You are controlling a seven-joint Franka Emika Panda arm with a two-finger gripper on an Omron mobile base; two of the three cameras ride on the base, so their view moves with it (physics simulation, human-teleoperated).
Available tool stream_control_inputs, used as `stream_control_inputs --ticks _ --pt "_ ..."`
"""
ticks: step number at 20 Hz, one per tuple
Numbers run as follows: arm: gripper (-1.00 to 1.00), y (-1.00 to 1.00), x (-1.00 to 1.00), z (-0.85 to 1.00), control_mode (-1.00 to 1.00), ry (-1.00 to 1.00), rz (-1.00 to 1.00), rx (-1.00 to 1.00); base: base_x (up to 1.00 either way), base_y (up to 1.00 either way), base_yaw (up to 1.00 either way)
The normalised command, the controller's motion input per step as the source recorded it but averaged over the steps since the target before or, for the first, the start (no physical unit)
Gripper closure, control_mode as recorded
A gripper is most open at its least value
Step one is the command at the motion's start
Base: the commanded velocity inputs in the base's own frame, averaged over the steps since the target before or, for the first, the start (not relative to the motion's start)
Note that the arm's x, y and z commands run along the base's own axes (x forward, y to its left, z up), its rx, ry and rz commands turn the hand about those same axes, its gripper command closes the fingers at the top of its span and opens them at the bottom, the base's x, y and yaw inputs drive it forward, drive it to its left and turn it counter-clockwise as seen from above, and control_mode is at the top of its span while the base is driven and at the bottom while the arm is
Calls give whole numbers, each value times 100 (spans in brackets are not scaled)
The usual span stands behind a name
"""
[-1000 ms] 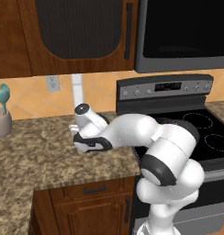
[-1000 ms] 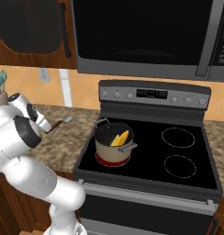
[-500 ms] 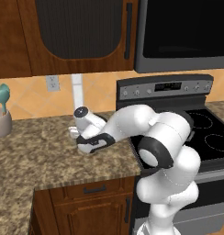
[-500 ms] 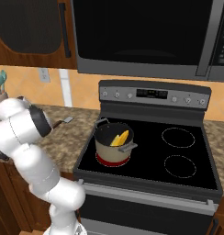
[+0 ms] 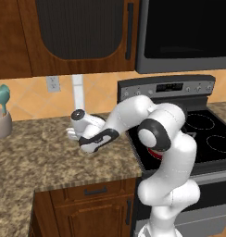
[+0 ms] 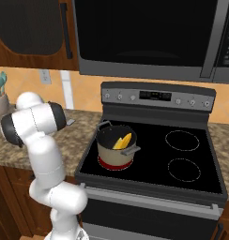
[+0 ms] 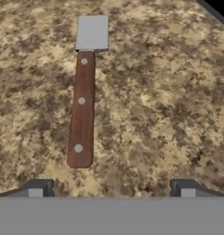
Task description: Put the corn and lemon wedge in the pot. Retrieve the spatula and lightly stir the vegetables in the pot.
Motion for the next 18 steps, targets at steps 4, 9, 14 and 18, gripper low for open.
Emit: stream_control_inputs --ticks 4,9,14,18 --pt "-100 3 15 -23 -100 0 -6 0 0 0 0" --pt "-100 0 26 -24 -100 0 -5 0 0 0 0" --pt "-100 0 43 -25 -100 0 -4 0 0 0 0" --pt "-100 0 54 -25 -100 0 -1 0 0 0 0"
